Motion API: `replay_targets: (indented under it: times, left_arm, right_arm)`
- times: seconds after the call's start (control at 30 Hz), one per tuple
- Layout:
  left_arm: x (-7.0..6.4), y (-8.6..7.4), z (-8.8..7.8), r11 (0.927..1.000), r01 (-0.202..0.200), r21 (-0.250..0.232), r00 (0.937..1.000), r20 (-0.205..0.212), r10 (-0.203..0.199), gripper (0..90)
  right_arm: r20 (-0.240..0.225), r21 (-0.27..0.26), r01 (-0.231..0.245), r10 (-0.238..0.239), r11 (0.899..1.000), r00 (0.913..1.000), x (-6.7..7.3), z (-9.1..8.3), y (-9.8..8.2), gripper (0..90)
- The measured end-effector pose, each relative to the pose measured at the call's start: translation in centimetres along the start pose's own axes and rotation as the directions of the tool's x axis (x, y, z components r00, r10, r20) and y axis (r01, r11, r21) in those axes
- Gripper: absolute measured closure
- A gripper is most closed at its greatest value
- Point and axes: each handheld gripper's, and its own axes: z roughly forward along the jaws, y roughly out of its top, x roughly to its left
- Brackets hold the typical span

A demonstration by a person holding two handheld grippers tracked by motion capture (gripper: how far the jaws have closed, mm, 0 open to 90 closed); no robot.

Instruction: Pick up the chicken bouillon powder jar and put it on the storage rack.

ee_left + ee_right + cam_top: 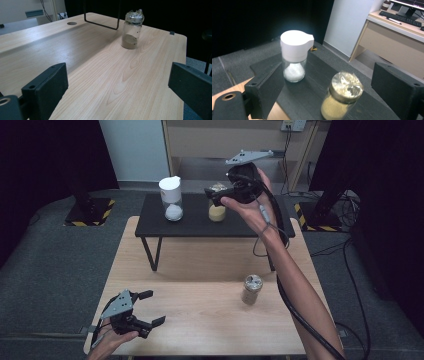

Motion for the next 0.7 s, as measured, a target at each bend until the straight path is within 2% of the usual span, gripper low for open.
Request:
replay_targets:
  times: [0.4,0.7]
  left_arm:
    - [0.0,0.0,0.0,1.0,0.004,-0.002,1.0,-0.003,-0.004,1.8]
    - [0.1,-0.1,0.0,1.0,0.006,-0.002,1.0,-0.003,-0.007,1.8]
  right_arm:
    - [-0.042,-0.054,-0.011,0.009,0.998,0.9991,0.4,-3.0,-2.9,11.7]
    - [-0.085,-0.082,-0.035,0.028,0.996,0.996,0.3,-5.3,-6.2,11.7]
